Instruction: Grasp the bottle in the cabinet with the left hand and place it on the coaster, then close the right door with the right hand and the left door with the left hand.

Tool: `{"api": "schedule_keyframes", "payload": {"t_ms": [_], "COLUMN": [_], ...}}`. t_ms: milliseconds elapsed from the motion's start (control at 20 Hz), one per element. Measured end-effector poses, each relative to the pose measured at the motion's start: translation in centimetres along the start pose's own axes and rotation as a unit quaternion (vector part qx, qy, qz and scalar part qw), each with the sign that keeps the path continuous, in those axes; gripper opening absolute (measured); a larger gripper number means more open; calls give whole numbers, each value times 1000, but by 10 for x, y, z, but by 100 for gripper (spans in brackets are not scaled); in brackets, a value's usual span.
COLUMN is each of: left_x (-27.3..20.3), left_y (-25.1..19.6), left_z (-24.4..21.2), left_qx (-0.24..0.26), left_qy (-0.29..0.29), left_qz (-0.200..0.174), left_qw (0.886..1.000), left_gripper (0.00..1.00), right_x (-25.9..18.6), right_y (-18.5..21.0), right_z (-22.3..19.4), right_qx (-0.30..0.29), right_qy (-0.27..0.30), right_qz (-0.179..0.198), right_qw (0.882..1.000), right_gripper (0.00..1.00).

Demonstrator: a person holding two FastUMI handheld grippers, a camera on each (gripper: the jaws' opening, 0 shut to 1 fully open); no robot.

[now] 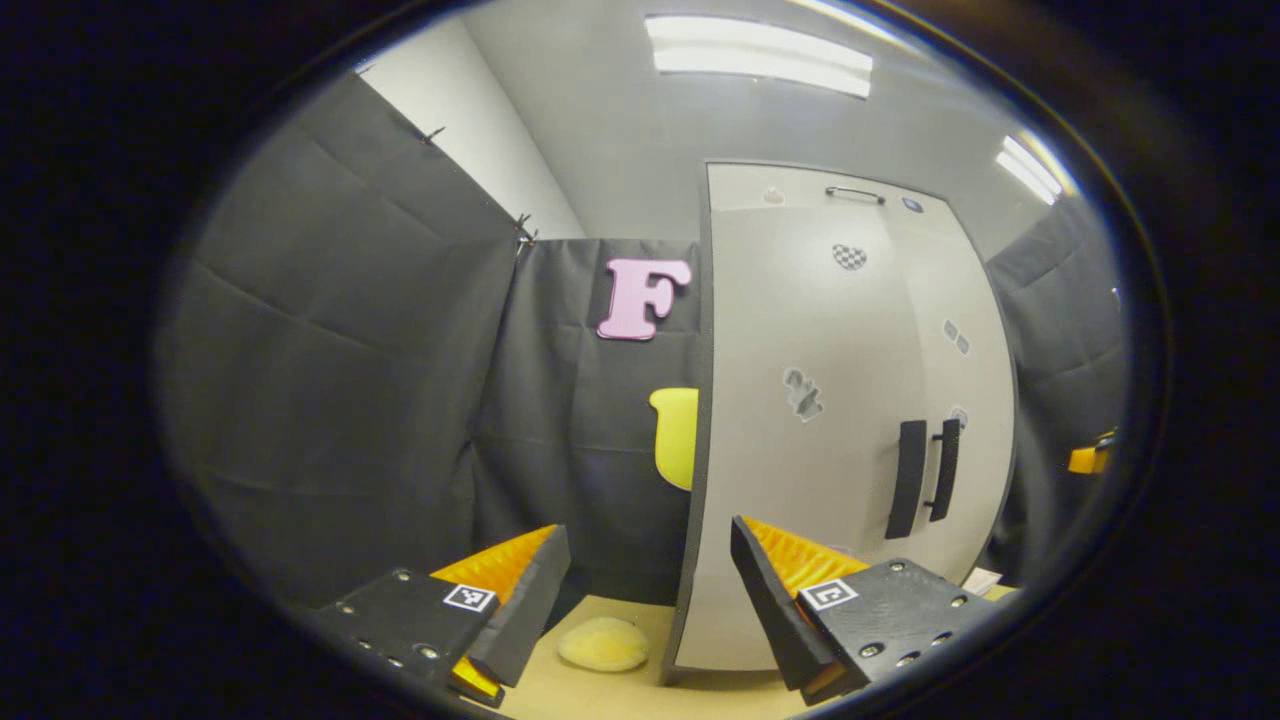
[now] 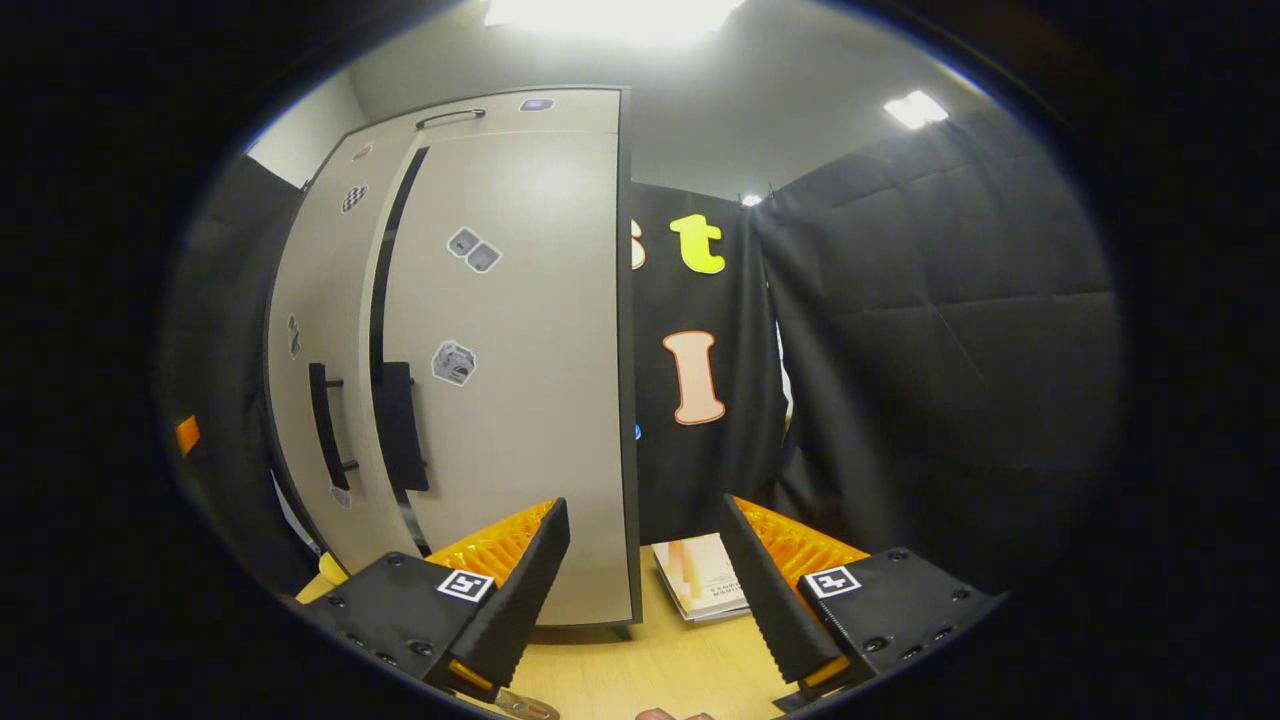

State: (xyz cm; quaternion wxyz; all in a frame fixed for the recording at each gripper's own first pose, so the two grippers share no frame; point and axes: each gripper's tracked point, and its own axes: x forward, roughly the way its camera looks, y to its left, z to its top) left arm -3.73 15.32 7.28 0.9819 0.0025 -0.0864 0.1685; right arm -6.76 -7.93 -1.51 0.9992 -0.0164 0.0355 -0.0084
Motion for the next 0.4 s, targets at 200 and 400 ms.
{"api": "schedule_keyframes", "payload": {"t_ms": [200, 400], "left_x": [17, 21], "left_y": [12, 28], "left_z": [-20, -27], "left_qx": [-16, 3], "left_qy": [6, 4], "left_qz": [-17, -27], "left_qw": [1000, 1000], "left_gripper": [100, 99], "right_x": [-10, -21], "right_y": [6, 12], "right_z": [2, 0], "right_qx": [-5, -5], "right_qy": [9, 20], "right_qz": [-23, -43], "right_qw": [1000, 999], "right_gripper": [96, 97]}}
